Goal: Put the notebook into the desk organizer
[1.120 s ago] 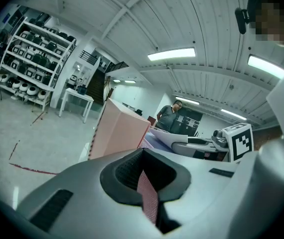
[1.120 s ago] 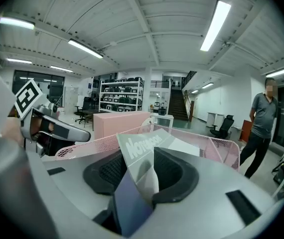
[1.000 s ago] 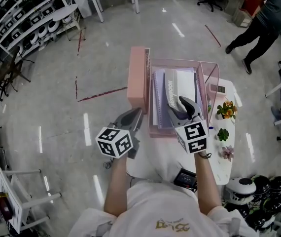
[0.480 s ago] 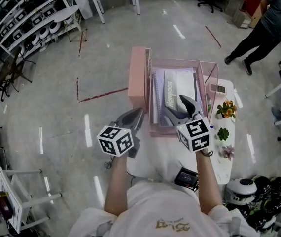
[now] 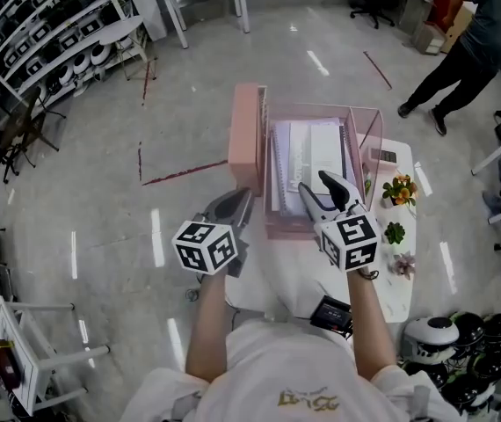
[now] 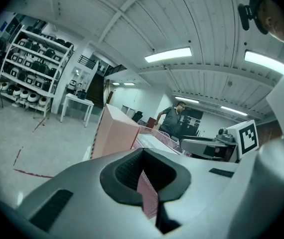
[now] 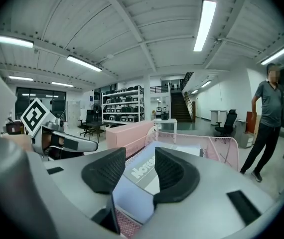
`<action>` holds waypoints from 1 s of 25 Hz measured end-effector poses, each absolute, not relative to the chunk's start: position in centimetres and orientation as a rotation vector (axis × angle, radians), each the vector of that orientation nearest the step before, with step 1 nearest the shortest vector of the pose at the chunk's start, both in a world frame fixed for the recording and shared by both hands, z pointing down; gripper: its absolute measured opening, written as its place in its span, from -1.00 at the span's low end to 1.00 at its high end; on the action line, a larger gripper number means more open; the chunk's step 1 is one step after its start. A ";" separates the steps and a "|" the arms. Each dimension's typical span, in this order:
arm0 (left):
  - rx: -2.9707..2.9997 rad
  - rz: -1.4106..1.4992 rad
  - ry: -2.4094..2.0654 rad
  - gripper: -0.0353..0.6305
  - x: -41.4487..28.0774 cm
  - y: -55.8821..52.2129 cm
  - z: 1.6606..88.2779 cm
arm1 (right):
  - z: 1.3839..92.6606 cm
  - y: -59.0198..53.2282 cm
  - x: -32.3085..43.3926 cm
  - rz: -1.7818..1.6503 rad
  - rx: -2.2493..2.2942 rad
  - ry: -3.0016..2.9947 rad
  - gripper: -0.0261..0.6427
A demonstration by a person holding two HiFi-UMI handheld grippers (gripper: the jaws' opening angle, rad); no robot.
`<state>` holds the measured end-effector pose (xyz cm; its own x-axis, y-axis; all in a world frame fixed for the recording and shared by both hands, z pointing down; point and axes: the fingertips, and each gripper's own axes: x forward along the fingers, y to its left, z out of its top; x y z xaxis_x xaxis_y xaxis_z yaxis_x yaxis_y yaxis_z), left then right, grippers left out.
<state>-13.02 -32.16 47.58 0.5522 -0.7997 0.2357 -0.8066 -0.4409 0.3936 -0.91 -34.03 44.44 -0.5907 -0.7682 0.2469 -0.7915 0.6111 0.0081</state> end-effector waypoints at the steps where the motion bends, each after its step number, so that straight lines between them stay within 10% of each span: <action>1: 2.330 0.017 -1.304 -0.85 -13.0 -31.9 47.4 | 44.3 -33.6 -0.7 0.165 1.300 -2.625 -0.35; 7: 2.365 -0.004 -1.364 -0.85 -13.0 -29.6 46.3 | 44.4 -30.3 1.9 0.326 1.458 -2.683 -0.87; 25: 2.412 -0.018 -1.366 -0.85 -10.5 -25.1 45.6 | 45.6 -24.2 6.4 0.372 1.620 -2.592 -0.89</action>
